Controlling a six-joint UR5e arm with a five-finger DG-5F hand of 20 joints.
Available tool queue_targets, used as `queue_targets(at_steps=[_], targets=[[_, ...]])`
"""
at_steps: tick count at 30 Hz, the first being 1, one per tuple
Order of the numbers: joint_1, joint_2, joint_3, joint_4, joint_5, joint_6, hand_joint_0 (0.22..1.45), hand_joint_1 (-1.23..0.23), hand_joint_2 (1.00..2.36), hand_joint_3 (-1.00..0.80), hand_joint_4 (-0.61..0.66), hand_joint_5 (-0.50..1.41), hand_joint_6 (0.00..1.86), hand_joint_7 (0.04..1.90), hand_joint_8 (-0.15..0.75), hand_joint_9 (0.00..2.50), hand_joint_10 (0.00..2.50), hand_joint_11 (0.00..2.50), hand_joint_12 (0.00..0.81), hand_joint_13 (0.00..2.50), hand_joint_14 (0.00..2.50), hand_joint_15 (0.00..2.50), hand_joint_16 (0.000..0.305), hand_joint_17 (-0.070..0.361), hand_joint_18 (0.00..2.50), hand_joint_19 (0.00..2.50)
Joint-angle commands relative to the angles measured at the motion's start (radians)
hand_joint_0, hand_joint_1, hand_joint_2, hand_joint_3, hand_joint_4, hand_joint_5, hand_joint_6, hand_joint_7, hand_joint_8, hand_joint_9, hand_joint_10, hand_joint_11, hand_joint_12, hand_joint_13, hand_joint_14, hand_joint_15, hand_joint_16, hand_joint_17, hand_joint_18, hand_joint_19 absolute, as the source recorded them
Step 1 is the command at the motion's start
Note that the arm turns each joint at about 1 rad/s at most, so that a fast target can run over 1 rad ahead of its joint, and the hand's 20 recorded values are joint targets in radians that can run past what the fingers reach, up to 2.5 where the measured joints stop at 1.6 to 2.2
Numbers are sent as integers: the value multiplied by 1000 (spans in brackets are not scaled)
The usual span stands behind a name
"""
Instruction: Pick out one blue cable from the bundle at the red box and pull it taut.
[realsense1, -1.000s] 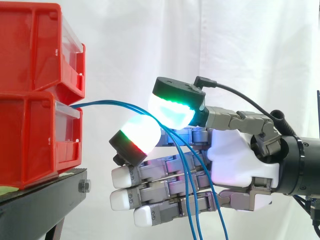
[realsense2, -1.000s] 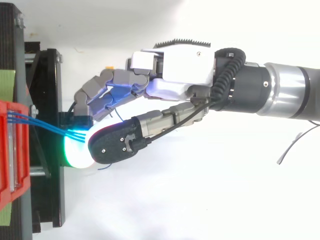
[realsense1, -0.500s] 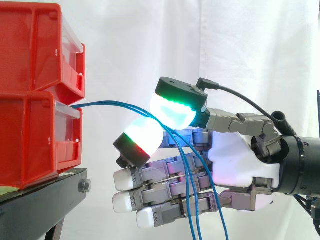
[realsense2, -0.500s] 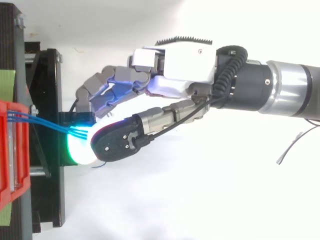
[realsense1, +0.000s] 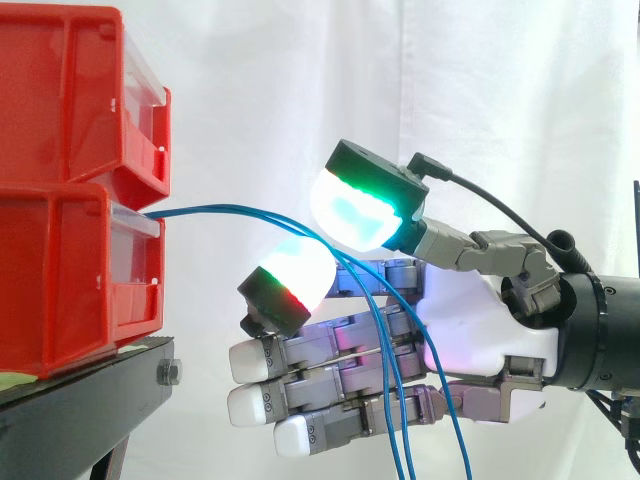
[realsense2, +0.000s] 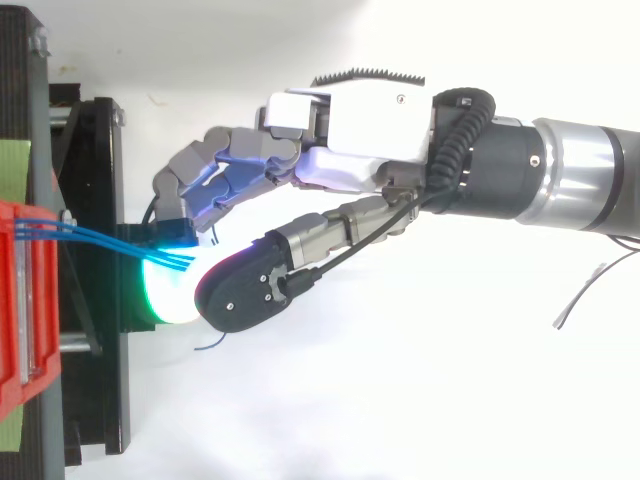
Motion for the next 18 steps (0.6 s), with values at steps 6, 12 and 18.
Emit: queue_targets(at_steps=[6, 12, 18], targets=[[-1, 0, 0, 0, 0, 0, 582, -619, 1011, -390, -8, -183, 913, 1003, 256, 630, 17, 489, 312, 548, 13, 342, 39, 88, 464, 434], [0, 0, 0, 2, 0, -7, 596, -672, 1018, -300, 2, -182, 921, 1022, 257, 630, 17, 486, 310, 553, 13, 347, 39, 87, 475, 419], [-1, 0, 0, 5, 0, -20, 615, -714, 1018, -292, -23, -190, 932, 1019, 249, 614, 17, 489, 311, 553, 13, 343, 39, 87, 487, 408]])
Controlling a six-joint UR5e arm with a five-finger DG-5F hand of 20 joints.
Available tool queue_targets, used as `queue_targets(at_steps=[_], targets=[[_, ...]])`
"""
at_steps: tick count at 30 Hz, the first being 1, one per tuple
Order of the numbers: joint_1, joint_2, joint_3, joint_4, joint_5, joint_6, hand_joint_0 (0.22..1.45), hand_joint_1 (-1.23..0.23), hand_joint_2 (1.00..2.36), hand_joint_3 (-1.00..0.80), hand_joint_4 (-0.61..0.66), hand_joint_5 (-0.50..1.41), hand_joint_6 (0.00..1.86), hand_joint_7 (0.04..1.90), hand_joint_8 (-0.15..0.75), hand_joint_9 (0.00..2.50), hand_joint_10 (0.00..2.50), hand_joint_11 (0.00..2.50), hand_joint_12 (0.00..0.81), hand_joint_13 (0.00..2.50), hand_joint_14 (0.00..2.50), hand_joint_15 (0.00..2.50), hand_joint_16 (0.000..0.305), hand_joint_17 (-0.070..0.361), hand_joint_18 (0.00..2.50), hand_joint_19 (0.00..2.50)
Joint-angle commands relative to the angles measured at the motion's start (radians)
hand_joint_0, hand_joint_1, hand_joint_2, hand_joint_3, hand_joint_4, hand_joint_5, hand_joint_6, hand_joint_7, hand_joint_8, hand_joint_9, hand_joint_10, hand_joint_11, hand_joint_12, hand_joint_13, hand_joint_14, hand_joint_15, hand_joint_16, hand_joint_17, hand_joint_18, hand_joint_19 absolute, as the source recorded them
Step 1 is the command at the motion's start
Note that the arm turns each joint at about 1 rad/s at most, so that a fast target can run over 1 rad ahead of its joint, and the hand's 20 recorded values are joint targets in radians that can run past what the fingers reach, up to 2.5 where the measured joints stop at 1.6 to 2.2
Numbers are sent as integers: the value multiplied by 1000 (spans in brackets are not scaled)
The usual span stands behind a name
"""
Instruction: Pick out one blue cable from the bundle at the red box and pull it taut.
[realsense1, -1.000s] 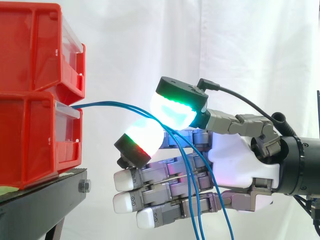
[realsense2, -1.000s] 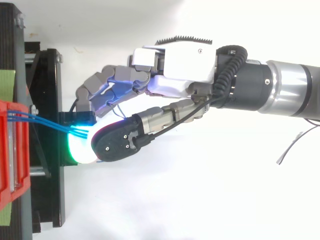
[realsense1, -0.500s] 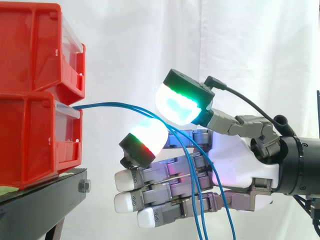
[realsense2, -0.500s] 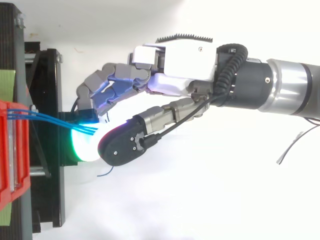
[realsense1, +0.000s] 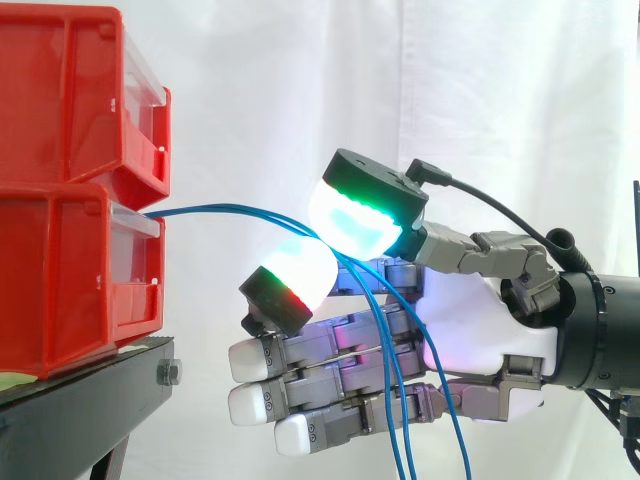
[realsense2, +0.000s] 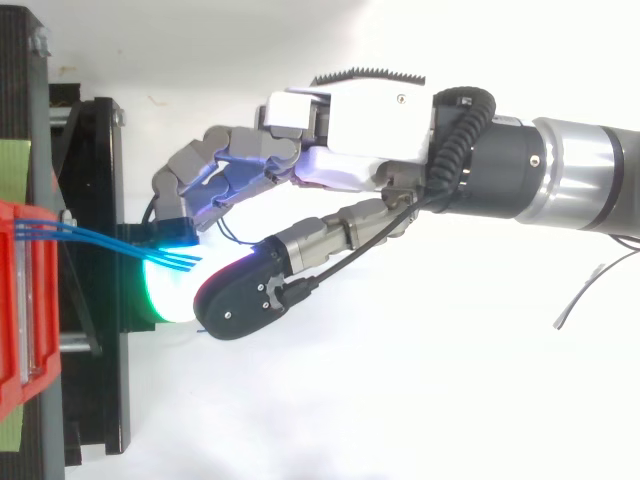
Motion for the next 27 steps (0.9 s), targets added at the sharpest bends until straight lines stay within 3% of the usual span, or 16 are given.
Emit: queue_targets(at_steps=[1, 5, 10, 15, 27], targets=[[-1, 0, 0, 1, 0, -6, 618, -721, 1018, -298, -22, -191, 934, 1009, 247, 612, 17, 487, 311, 552, 13, 346, 39, 87, 487, 407], [-1, 0, 0, 1, 0, -6, 615, -717, 1012, -375, 22, -194, 932, 972, 245, 606, 17, 486, 310, 551, 13, 342, 39, 87, 489, 417], [-1, 0, 0, -2, 0, -6, 571, -525, 1001, -492, 42, -187, 921, 944, 258, 642, 17, 487, 313, 558, 13, 346, 40, 90, 489, 444], [-1, 0, 0, -1, 0, -6, 583, -473, 1004, -452, 41, -178, 914, 985, 266, 668, 19, 489, 317, 566, 13, 354, 40, 89, 484, 458], [-1, 0, 1, 1, 0, -6, 577, -647, 1025, -169, 28, -175, 939, 1033, 273, 666, 17, 498, 316, 580, 13, 359, 40, 89, 518, 428]])
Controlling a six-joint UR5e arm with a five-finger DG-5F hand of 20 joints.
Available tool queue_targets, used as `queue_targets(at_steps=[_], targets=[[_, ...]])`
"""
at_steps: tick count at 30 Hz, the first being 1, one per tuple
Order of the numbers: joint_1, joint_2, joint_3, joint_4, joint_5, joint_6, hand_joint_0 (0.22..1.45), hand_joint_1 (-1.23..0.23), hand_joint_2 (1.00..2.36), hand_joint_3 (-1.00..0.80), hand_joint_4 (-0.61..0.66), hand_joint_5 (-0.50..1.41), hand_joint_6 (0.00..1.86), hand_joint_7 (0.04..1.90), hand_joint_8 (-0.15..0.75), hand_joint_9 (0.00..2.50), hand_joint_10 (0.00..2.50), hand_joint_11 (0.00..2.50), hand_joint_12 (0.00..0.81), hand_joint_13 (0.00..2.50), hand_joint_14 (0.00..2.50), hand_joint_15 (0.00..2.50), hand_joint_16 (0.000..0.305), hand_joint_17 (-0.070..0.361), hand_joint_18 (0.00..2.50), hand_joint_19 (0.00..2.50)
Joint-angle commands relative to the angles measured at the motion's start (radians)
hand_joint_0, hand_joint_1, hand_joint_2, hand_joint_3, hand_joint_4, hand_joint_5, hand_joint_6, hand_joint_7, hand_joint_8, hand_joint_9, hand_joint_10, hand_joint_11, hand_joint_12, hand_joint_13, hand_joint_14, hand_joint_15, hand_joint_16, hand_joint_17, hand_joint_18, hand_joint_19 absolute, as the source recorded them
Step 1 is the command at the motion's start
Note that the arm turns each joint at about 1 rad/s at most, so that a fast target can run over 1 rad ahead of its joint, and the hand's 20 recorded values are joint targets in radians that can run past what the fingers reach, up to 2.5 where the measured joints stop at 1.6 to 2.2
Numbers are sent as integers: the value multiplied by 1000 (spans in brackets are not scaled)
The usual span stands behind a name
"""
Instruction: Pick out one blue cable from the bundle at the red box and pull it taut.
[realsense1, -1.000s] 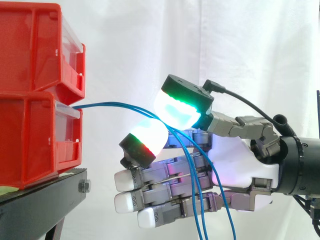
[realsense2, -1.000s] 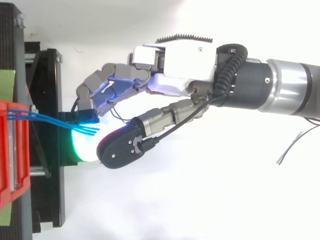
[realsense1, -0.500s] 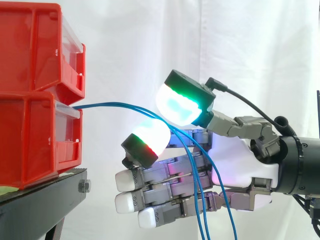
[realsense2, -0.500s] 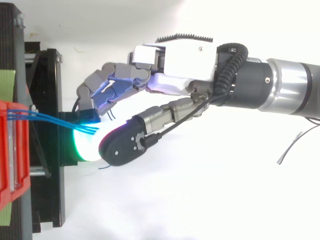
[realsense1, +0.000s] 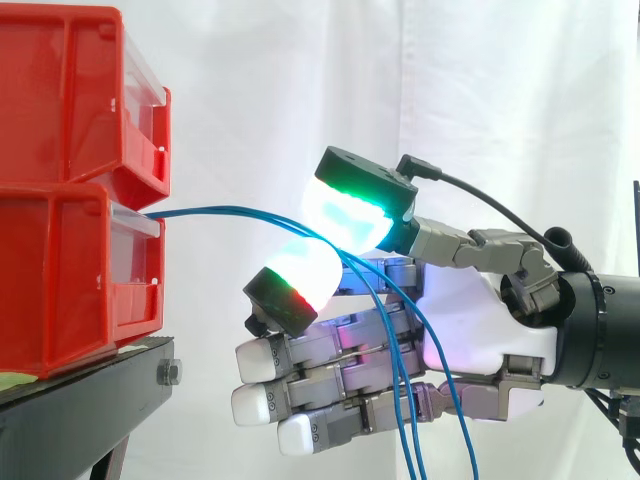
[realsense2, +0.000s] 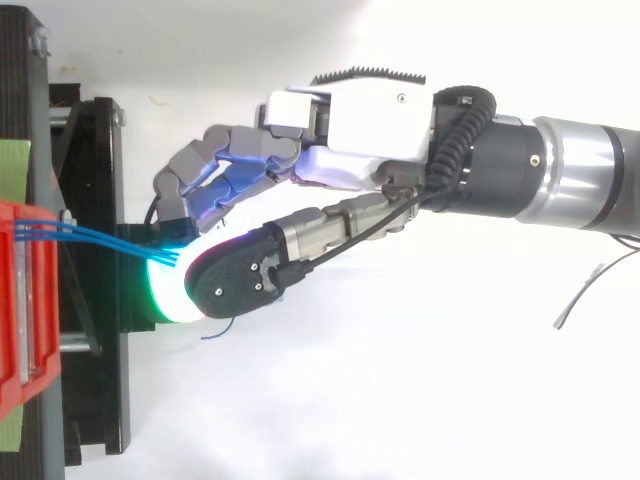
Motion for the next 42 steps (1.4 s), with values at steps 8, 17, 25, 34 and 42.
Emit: queue_targets(at_steps=[8, 17, 25, 34, 42], targets=[[0, 0, 1, 0, 0, -3, 629, -743, 1023, -223, -41, -191, 951, 1042, 260, 647, 18, 509, 313, 590, 13, 351, 39, 89, 539, 421], [-2, 1, 1, 0, 0, -11, 710, -798, 1004, -454, -103, -196, 956, 1062, 250, 665, 18, 516, 311, 631, 14, 362, 39, 88, 603, 411], [-5, 0, 0, -5, -2, -11, 730, -852, 1000, -500, -114, -195, 960, 1058, 251, 679, 20, 519, 310, 651, 14, 362, 39, 89, 634, 409], [-8, 0, 1, -5, -3, -12, 694, -902, 1000, -500, -21, -189, 959, 1031, 249, 693, 20, 519, 311, 663, 14, 368, 40, 89, 649, 398], [-9, 0, 1, -5, -2, -21, 575, -878, 1000, -500, 36, -182, 951, 990, 255, 707, 18, 519, 316, 670, 15, 378, 40, 91, 652, 417]])
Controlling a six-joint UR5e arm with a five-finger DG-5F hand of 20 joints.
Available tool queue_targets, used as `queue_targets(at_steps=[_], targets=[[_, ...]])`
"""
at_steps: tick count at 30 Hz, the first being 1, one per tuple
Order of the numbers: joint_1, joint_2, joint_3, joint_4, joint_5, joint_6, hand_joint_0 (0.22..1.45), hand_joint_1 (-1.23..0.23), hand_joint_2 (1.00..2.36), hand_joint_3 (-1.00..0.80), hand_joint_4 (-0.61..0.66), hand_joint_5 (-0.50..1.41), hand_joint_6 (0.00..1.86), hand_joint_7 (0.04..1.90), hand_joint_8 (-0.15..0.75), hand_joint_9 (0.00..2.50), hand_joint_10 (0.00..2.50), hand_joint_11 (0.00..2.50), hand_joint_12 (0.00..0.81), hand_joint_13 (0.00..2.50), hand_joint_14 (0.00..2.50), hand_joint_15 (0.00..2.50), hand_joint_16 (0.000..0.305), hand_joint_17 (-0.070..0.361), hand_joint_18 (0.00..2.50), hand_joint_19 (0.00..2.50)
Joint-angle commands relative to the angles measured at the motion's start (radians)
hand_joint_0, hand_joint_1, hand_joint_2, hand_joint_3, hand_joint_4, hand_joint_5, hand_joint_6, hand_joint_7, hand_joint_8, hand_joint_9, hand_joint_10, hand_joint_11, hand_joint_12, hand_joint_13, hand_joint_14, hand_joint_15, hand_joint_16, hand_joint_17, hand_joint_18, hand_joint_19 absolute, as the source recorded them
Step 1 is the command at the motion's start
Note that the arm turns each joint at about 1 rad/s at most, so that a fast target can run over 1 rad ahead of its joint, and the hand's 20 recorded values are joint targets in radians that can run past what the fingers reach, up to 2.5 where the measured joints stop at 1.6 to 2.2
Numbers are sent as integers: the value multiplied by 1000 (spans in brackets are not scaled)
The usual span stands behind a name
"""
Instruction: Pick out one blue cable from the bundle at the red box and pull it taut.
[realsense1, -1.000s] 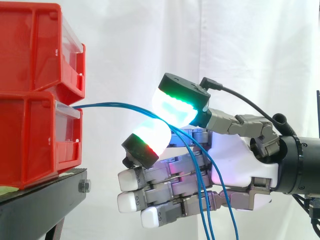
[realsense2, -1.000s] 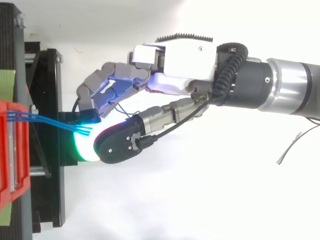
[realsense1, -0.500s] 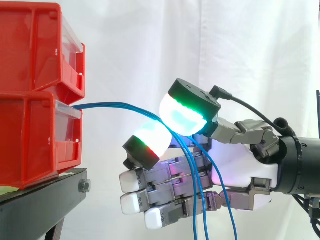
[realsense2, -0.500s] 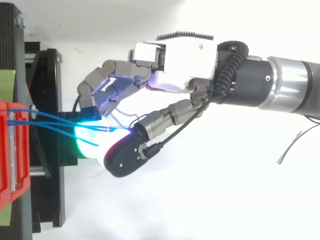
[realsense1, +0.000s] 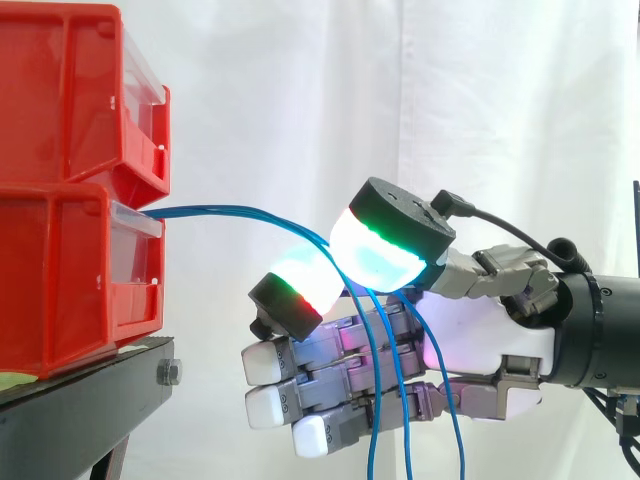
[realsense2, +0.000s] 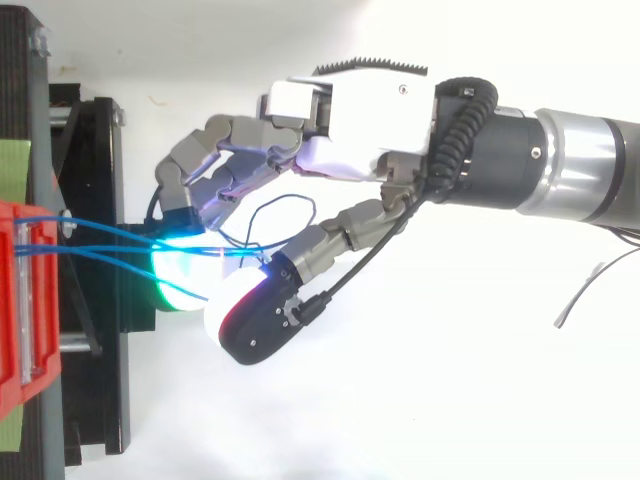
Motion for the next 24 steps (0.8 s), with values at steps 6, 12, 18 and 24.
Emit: queue_targets(at_steps=[6, 12, 18, 24], targets=[[-1, 0, -1, 0, 1, -2, 487, -861, 1000, -500, 60, -178, 947, 942, 271, 725, 17, 525, 338, 690, 15, 379, 44, 100, 679, 409], [-1, 0, 2, 5, 3, -8, 504, -953, 1000, -500, 52, -168, 936, 985, 268, 800, 20, 554, 326, 734, 16, 397, 43, 96, 708, 410], [1, 0, 6, 2, 3, -14, 536, -698, 1000, -500, 53, -157, 932, 1020, 281, 883, 20, 587, 324, 769, 16, 414, 41, 93, 715, 449], [-1, 1, 11, 0, 3, -14, 581, -681, 1000, -500, 28, -157, 930, 1056, 275, 878, 22, 597, 317, 769, 16, 419, 40, 89, 711, 460]])
